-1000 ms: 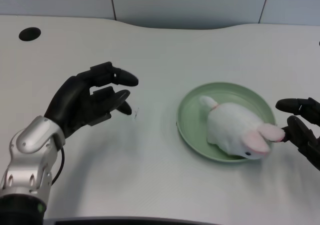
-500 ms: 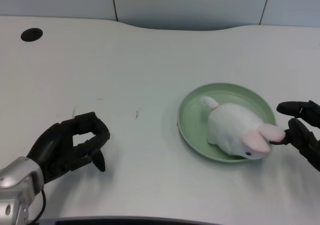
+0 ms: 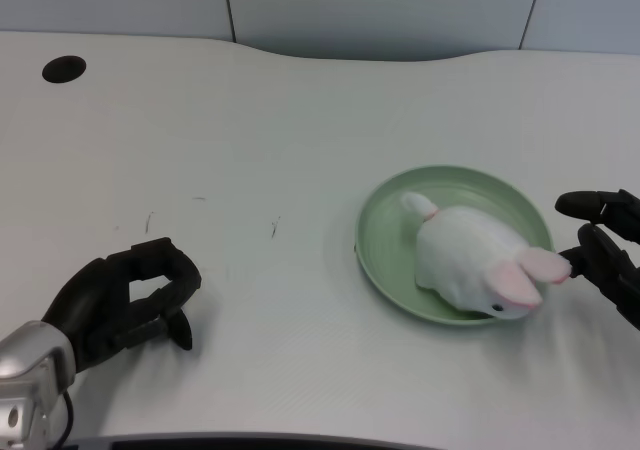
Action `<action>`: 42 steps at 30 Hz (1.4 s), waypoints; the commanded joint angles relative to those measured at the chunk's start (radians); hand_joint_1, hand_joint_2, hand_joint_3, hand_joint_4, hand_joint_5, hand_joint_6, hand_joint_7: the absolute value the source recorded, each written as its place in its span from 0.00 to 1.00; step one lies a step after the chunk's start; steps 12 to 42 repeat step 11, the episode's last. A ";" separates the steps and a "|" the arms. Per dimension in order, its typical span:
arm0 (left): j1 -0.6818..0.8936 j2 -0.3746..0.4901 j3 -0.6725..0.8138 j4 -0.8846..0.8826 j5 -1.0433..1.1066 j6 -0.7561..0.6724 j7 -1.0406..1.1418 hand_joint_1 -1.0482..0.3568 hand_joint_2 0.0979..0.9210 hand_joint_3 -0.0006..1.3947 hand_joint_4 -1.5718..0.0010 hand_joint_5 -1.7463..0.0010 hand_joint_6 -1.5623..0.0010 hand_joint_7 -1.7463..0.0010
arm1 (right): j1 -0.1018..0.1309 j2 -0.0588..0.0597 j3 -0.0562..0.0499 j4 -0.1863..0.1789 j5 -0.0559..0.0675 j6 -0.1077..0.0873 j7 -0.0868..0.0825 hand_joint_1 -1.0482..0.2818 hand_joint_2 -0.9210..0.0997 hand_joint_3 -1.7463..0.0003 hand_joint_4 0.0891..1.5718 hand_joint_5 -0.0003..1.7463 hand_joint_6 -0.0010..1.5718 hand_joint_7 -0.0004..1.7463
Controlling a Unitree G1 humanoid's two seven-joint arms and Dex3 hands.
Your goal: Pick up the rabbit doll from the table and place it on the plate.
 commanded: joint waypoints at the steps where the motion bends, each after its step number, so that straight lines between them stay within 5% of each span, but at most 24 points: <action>1: -0.013 0.007 0.007 0.034 0.004 -0.008 0.000 0.42 1.00 0.35 0.57 0.00 0.71 0.00 | -0.017 -0.025 -0.016 0.037 -0.004 -0.026 0.013 0.55 0.00 0.72 0.12 0.87 0.16 0.65; 8: -0.015 -0.005 0.017 0.019 -0.005 0.023 0.014 0.42 1.00 0.33 0.58 0.00 0.73 0.00 | -0.033 -0.029 -0.019 0.073 0.002 -0.047 0.025 0.54 0.00 0.72 0.11 0.88 0.16 0.65; 11: -0.021 -0.002 0.016 0.025 0.000 0.014 0.006 0.42 1.00 0.33 0.58 0.00 0.73 0.00 | -0.034 -0.031 -0.018 0.068 -0.002 -0.041 0.015 0.55 0.00 0.72 0.11 0.88 0.15 0.65; 42: -0.021 -0.002 0.016 0.025 0.000 0.014 0.006 0.42 1.00 0.33 0.58 0.00 0.73 0.00 | -0.034 -0.031 -0.018 0.068 -0.002 -0.041 0.015 0.55 0.00 0.72 0.11 0.88 0.15 0.65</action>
